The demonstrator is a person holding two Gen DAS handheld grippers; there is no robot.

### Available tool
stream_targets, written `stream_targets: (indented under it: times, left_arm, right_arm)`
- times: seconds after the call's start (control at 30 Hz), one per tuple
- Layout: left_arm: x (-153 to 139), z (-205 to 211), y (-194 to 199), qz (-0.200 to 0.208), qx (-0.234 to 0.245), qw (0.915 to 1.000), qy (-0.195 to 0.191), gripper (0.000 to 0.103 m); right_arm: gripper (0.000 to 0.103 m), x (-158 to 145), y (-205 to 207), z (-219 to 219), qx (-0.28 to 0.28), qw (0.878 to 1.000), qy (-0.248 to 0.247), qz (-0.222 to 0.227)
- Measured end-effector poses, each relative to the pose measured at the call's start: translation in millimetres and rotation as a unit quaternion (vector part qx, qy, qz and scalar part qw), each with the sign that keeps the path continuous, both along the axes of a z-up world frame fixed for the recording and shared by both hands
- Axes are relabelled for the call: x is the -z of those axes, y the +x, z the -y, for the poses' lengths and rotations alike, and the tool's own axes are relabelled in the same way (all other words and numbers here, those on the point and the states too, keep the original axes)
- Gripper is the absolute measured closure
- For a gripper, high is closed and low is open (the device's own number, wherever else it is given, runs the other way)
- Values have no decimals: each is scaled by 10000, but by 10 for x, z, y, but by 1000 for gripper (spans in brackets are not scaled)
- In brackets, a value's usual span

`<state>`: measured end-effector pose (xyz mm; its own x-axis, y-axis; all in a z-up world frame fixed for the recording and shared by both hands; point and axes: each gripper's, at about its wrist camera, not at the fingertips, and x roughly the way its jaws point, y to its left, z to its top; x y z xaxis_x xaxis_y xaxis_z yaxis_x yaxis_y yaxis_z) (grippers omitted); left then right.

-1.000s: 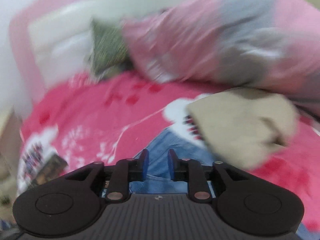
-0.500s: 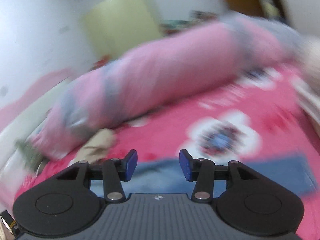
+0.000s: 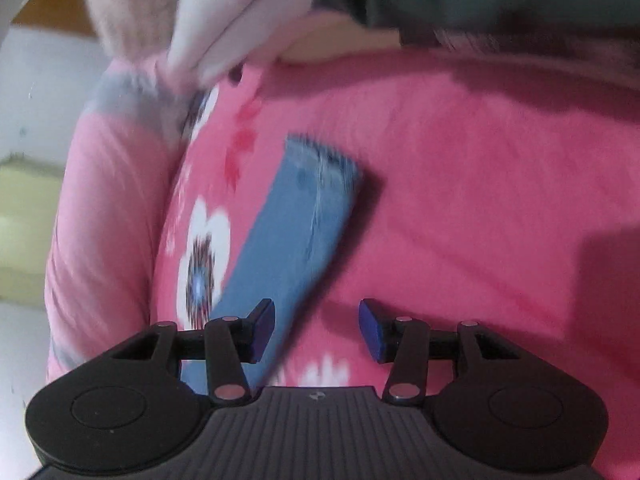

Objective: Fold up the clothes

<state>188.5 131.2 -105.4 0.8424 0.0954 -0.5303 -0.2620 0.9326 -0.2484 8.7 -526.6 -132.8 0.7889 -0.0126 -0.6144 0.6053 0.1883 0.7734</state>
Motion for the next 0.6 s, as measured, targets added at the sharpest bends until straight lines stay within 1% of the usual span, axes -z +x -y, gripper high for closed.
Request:
stream_targets:
  times: [0.03,0.07,0.13,0.17,0.23,0.27,0.3,0.37,0.4,0.47,0.5,0.6]
  left_arm:
    - [12,-13,-3,27,4,10000,-43,66]
    - [23,-26,-7,53,9,9999,-85,66]
    - [43,-60,5,86,7,9997,-209,66]
    - [50,-73,3,104,8,9996,-268,66]
    - [59,-96,-10,144,6,9992,-377,66]
    - [62,-105,-10,154,8,9990,-412,66]
    - [65,-114,-8,162,10,9989,-443,66]
    - [70,-126,-6,171,14,9987,-488,66]
    - [72,-128,-6,172,15,9986,-498,66]
    - [76,-136,-7,176,18,9985,-521,66]
    - [78,-142,-8,181,18,9984,-539,66]
    - [82,-157,-8,184,21,9981,-589,66]
  right_arm:
    - [54,23,60,41,131,9999,-29,3]
    - [57,32,127,76,233,9997,-114,-26]
    - [75,-32,310,115,284,9975,-591,-258]
    - [100,-86,403,126,264,9954,-847,-347]
    - [100,-316,604,104,-29,9886,-1460,-376]
    - [100,-459,695,82,-186,9829,-1797,-342]
    - [100,-682,754,24,-349,9740,-2231,-169]
    - [100,-1116,830,-119,-515,9504,-3063,156]
    - [100,-1229,840,-142,-488,9435,-3273,176]
    - [100,-1317,820,-127,-361,9375,-3460,46]
    - [100,-1260,799,-93,-324,9377,-3458,-122]
    - [100,-844,759,33,-337,9457,-3124,-829]
